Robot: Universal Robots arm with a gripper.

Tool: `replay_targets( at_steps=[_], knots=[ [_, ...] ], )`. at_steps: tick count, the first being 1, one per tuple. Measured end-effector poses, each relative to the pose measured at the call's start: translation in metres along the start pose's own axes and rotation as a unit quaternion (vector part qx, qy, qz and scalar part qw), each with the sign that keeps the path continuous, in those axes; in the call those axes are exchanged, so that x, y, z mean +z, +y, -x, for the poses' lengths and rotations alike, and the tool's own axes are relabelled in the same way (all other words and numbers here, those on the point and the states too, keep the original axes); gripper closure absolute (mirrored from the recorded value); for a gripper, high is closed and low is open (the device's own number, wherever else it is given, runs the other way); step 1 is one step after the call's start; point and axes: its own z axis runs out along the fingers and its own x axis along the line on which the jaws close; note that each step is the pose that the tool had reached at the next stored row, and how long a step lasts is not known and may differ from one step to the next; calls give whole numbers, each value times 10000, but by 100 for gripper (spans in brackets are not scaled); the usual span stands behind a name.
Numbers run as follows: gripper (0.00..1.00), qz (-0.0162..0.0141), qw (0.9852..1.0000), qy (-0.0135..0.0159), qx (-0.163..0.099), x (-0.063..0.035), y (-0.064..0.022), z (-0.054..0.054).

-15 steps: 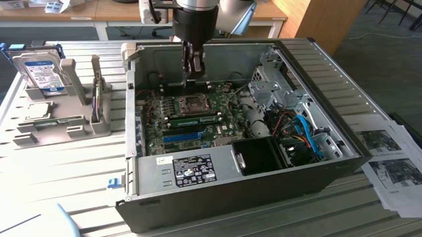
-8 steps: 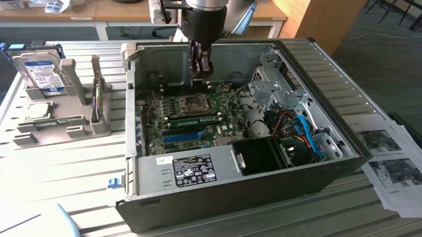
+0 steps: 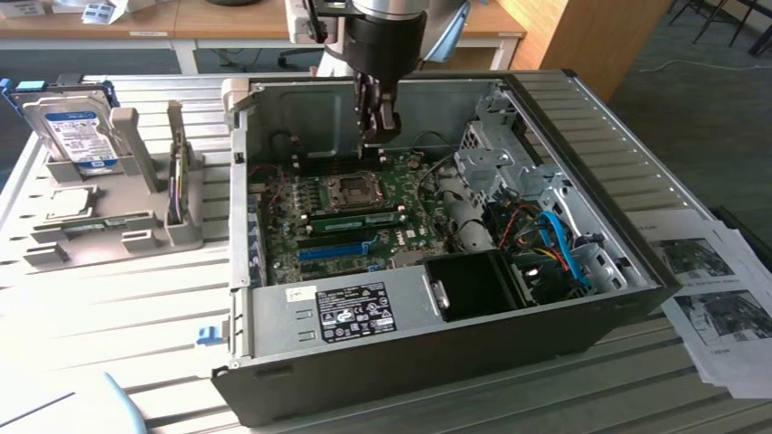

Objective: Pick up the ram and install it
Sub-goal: 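Press down the ram until it locks into place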

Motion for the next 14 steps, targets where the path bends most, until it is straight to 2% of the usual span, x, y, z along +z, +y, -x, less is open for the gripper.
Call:
replay_targets(
  at_steps=[3,14],
  knots=[
    [91,0,10000,0,0,0,-30,0],
    [91,0,10000,0,0,0,-32,1]
  ],
)
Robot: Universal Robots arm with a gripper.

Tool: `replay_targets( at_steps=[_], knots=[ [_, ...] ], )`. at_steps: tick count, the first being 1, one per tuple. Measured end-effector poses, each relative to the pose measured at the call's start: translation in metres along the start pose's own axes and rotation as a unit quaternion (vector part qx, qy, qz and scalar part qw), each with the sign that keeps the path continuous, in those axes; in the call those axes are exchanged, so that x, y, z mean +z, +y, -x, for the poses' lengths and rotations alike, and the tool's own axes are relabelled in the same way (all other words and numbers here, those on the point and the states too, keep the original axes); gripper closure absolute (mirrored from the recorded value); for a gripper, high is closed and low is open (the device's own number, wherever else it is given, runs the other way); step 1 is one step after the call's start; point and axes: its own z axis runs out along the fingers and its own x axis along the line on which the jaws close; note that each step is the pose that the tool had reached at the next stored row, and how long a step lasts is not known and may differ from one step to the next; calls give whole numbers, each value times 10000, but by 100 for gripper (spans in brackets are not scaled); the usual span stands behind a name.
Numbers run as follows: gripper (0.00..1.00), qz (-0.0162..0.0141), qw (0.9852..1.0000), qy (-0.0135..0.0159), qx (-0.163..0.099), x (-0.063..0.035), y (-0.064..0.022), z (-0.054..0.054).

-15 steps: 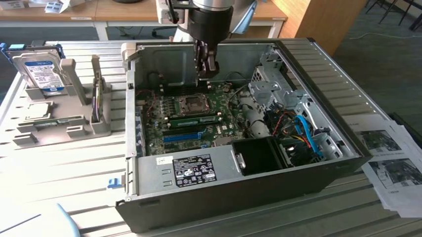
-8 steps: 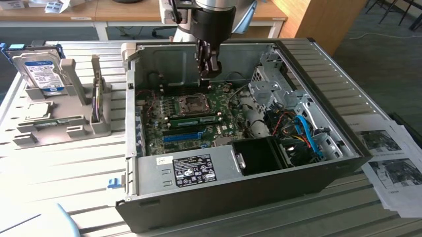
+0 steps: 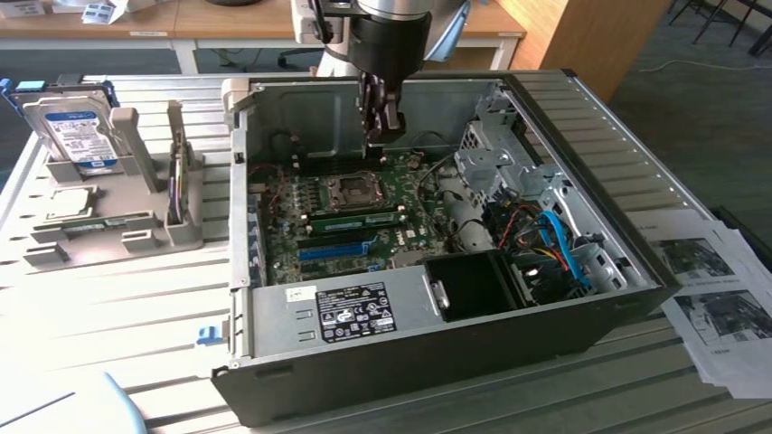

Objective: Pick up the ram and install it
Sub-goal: 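Press down the ram until it locks into place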

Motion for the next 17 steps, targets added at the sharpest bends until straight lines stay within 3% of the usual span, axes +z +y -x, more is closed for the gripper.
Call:
replay_targets(
  at_steps=[9,13,17],
  knots=[
    [91,-1,9999,-2,121,0,0,0],
    [91,-2,9992,-6,388,1,0,0],
    [91,-3,9974,-11,718,2,0,0]
  ],
)
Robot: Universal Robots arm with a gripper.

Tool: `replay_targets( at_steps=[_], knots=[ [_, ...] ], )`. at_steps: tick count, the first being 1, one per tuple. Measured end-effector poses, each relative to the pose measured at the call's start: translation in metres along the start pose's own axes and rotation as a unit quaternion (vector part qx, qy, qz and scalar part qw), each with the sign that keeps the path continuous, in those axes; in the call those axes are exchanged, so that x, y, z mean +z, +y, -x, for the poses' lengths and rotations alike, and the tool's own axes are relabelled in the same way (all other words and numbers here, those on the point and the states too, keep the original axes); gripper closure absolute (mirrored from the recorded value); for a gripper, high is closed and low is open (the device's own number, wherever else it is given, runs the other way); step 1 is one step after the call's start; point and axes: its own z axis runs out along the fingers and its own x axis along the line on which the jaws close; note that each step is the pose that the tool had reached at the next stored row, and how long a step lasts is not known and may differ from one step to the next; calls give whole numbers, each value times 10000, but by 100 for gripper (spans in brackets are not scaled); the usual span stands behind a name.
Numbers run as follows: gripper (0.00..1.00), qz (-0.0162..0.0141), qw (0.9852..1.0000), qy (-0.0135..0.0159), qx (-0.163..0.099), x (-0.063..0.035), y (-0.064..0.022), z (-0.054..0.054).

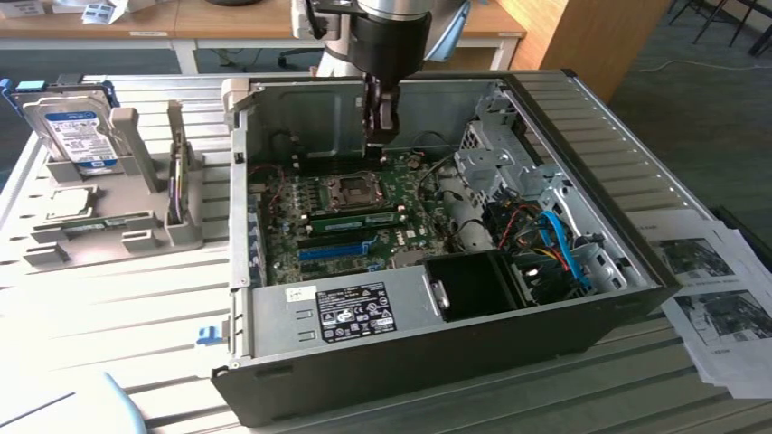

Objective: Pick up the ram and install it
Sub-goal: 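Press down the ram until it locks into place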

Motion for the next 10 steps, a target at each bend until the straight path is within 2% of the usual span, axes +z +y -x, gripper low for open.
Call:
replay_targets(
  at_steps=[5,10],
  knots=[
    [91,-2,9992,-6,401,2,0,0],
    [91,-4,9968,-12,798,3,0,0]
  ],
)
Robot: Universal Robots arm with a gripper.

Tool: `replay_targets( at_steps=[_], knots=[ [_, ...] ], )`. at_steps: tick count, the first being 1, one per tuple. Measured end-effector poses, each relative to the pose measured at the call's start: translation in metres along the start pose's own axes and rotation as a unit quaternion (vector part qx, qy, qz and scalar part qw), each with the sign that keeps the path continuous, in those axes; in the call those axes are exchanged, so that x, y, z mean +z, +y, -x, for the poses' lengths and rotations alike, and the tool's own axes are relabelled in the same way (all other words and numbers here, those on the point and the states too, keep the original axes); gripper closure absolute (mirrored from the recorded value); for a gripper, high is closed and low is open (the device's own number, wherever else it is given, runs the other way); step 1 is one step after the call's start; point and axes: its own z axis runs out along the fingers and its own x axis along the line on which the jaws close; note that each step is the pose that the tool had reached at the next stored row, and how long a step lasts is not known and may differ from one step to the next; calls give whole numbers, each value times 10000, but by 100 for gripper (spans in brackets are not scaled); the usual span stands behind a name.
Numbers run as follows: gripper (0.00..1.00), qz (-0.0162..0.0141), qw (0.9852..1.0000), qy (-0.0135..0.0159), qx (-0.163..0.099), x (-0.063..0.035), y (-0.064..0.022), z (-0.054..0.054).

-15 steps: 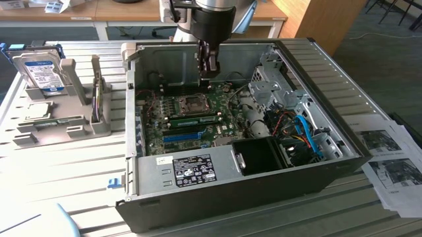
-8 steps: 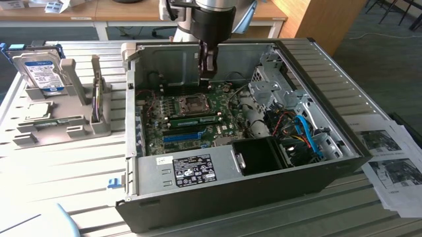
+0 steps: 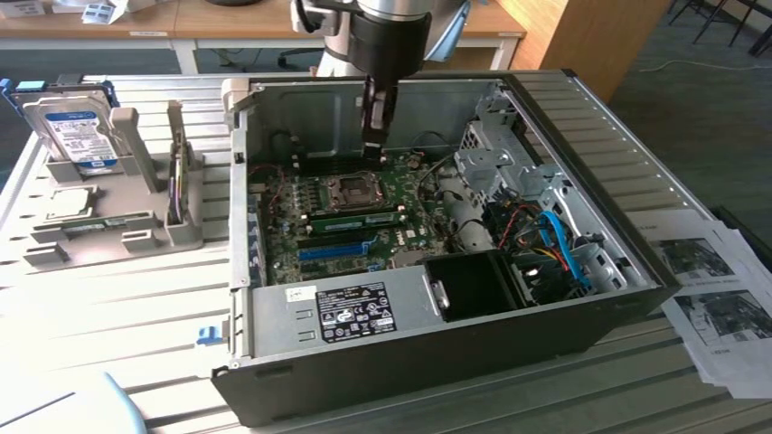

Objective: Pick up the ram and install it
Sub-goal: 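Press down the ram until it locks into place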

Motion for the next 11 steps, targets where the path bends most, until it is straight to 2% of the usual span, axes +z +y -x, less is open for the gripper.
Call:
replay_targets(
  at_steps=[6,11],
  knots=[
    [91,-3,9989,-7,473,2,0,0],
    [91,-5,9961,-13,878,3,0,0]
  ],
)
